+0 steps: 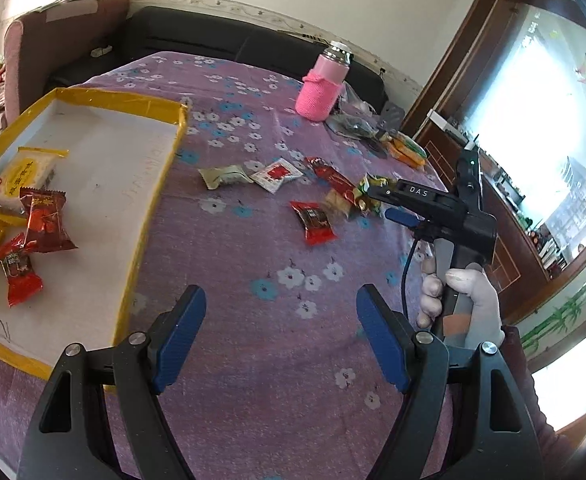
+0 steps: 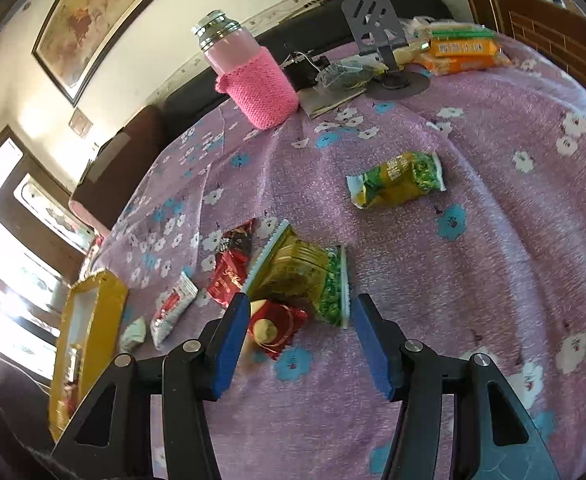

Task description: Organize snacks

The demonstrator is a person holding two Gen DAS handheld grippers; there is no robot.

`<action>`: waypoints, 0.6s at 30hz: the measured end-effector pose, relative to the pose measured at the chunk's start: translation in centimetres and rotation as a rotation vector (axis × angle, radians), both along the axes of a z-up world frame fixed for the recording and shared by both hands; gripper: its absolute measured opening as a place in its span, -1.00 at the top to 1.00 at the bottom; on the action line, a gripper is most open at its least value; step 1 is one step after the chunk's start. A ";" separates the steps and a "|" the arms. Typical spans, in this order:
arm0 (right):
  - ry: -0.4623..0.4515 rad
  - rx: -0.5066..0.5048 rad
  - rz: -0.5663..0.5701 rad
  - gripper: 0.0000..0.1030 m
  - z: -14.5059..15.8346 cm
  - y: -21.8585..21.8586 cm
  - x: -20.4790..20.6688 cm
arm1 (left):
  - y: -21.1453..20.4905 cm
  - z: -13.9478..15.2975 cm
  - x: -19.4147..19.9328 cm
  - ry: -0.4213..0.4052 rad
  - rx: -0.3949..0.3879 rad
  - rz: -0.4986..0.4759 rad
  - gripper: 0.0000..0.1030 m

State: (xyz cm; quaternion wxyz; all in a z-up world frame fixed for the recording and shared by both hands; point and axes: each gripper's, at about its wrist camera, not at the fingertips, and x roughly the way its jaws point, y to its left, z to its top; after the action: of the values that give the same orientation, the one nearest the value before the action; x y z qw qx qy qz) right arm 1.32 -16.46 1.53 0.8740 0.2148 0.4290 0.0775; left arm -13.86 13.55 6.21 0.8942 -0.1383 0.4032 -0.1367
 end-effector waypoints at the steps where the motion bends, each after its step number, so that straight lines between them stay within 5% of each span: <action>1: -0.005 -0.012 0.001 -0.13 0.0 0.0 -0.2 | -0.2 0.1 -0.1 -0.001 0.004 0.000 -0.51; 18: -0.020 -0.011 -0.091 -0.21 -0.1 -2.0 -2.0 | 0.4 5.0 -3.2 -0.044 0.015 0.102 -0.51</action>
State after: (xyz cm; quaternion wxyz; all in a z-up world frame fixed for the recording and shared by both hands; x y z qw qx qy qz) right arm -0.65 -18.48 1.46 0.8820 0.2285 0.4105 0.0373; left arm -17.03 13.99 11.18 0.9098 -0.1487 0.3768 -0.0908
